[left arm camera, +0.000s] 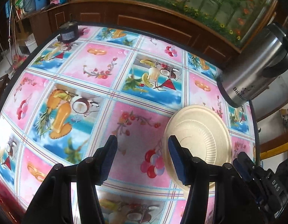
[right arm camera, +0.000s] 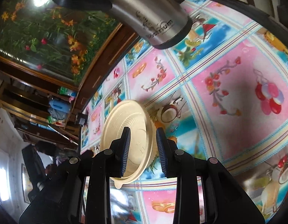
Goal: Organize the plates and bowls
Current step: 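Grasp the rim of the beige bowl with the left tool, then carry the beige bowl with the left tool and set it onto the stack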
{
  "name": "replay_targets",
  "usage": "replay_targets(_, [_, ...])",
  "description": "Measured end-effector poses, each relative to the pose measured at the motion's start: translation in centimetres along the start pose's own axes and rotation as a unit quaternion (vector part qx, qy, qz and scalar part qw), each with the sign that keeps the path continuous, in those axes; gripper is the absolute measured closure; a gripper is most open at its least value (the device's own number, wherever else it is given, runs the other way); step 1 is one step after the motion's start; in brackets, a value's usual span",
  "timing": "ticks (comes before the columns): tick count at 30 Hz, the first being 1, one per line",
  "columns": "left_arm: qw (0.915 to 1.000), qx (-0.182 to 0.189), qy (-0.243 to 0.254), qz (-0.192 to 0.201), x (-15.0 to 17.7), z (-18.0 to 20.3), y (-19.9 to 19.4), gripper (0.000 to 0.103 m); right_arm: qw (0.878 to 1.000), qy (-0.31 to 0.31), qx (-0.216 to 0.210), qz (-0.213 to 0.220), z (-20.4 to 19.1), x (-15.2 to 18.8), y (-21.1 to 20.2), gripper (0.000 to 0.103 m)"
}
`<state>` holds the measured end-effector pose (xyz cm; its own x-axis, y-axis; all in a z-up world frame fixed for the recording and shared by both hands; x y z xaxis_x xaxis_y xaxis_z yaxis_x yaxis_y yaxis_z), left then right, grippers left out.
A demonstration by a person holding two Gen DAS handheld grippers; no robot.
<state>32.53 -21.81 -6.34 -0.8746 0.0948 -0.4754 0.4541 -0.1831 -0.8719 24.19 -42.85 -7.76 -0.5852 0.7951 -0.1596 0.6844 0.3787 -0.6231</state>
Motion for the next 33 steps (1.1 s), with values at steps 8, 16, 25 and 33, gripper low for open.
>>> replay_targets(8, [0.9981,0.059,-0.017,0.002,-0.3,1.0,0.9,0.046,1.0,-0.001,0.004,-0.007,0.3,-0.1,1.1,0.075])
replay_targets(16, [0.9973,0.07,-0.01,-0.022,0.4,2.8,2.4,0.046,1.0,0.006,-0.006,-0.018,0.5,-0.1,1.3,0.075])
replay_targets(25, [0.9982,0.059,-0.008,-0.008,0.4,3.3,2.1,0.054,0.999,0.013,-0.01,-0.029,0.6,0.2,1.8,0.075])
replay_targets(33, [0.9985,0.054,-0.007,-0.008,0.5,3.4,2.4,0.084,1.0,0.017,-0.005,-0.015,0.8,0.2,1.8,0.075])
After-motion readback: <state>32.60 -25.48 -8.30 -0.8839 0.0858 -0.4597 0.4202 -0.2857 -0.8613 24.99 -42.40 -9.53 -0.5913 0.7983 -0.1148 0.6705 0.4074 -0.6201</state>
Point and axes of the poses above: each gripper's, at about its wrist camera, not at the fingertips, and y roughly the way its jaws point, z to its right, x to its underside, the point moved 4 cm from there along y, roughly the way its jaws point, and after that the axes turned 10 degrees about y, right-handed, at the moved point
